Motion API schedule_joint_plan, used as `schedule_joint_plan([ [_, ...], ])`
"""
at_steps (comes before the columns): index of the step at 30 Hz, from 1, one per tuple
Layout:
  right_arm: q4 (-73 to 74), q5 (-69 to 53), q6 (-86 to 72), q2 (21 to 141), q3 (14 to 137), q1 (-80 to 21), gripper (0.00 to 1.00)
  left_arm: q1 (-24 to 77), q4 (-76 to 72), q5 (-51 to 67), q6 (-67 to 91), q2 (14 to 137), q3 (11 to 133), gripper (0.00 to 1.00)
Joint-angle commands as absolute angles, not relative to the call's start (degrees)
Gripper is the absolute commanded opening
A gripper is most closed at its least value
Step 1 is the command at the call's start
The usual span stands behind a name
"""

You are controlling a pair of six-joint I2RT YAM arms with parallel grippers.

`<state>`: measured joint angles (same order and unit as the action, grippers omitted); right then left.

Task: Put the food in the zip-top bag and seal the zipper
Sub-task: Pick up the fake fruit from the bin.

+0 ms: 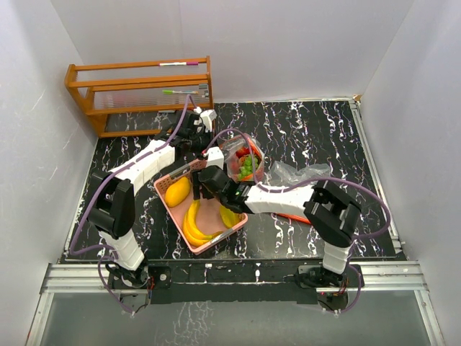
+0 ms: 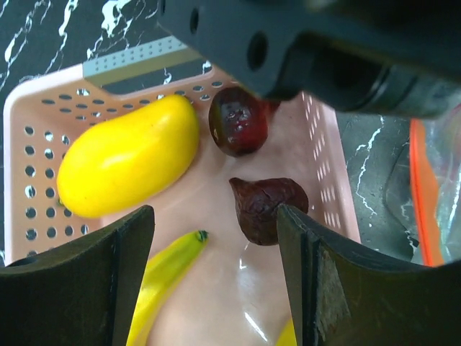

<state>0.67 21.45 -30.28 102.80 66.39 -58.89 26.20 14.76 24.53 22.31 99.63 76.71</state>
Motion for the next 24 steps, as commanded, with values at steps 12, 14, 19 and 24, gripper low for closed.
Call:
schedule_joint_plan([
  [12, 6.77, 32.85, -46.47, 110.1, 68.81, -59.74, 0.72, 26.72, 14.33, 27.85, 22.23, 96.28, 77.17, 0.0],
  [14, 7.89, 34.09, -46.58, 110.3, 69.01, -60.49, 0.72, 26.72, 14.33, 27.8, 22.19, 96.25, 77.23, 0.0],
  [19, 8.45, 34.5, -46.97, 111.12, 69.3, -61.86, 0.72, 26.72, 14.33, 27.9, 22.47, 96.49, 77.89, 0.0],
  [24, 10.4, 35.04, -47.8, 113.71, 70.75, -62.31, 0.72, 26.7, 14.37, 28.0, 22.59, 95.92, 77.78, 0.0],
])
